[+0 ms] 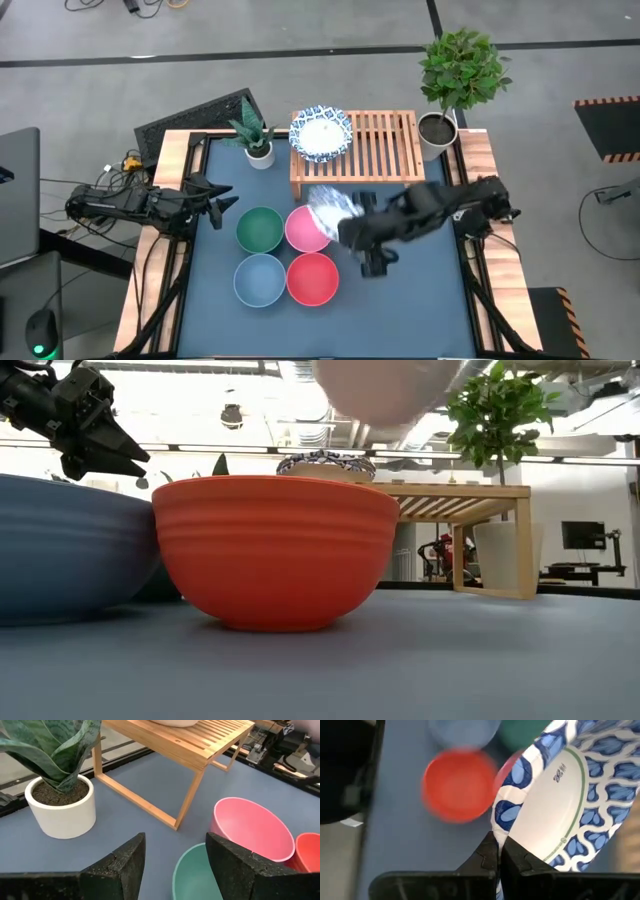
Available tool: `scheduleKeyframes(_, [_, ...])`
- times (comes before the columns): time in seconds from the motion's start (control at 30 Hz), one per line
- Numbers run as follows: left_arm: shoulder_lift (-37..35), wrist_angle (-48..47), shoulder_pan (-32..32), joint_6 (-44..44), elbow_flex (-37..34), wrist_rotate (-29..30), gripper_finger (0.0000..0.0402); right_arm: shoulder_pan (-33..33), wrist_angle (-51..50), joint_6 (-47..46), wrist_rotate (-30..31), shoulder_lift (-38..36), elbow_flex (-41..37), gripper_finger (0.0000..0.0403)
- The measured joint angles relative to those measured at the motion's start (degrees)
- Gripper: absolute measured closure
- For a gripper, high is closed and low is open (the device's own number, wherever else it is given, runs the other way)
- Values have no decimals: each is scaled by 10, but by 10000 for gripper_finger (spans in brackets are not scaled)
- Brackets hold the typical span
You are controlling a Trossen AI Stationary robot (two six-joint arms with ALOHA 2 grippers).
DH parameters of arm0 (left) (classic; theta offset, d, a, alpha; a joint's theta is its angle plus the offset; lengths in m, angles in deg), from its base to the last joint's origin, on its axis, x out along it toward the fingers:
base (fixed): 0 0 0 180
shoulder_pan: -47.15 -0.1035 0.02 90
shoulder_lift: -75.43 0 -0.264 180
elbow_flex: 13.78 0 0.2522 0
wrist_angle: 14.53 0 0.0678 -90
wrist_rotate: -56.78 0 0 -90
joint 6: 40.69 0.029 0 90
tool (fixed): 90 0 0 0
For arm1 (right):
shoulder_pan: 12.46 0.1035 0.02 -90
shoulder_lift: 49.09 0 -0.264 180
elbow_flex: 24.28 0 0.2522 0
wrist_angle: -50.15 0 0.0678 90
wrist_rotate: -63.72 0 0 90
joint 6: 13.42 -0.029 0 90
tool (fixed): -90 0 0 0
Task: Place and stack bowls onto a shelf
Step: Stack the white patterned bowl on top of the white patterned bowl on the shelf
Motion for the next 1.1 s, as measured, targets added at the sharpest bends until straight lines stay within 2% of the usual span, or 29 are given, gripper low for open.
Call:
scheduleKeyframes(0.07, [0, 0, 0, 0, 0, 0, 209, -20, 22, 81, 44, -3, 28, 381])
scheduleKeyframes(0.2, [0, -2, 0, -1, 0, 0, 209, -81, 94, 240, 84, -26, 13, 381])
scheduleKeyframes(0.33, [0, -4, 0, -2, 0, 2, 209, -155, 121, 320, 112, -25, 13, 381])
scheduleKeyframes(0.5, [0, -5, 0, -2, 0, 5, 209, -255, 139, 363, 94, 4, 12, 381])
scheduleKeyframes(0.57, [0, -5, 0, -2, 0, 6, 209, -288, 162, 377, 71, 21, 15, 381])
scheduleKeyframes(0.77, [0, -7, 0, -5, 0, 16, 209, -356, 136, 390, -8, 54, 12, 381])
scheduleKeyframes(1.1, [0, -7, 0, -5, 0, 20, 209, -364, 102, 396, -14, 76, 13, 381])
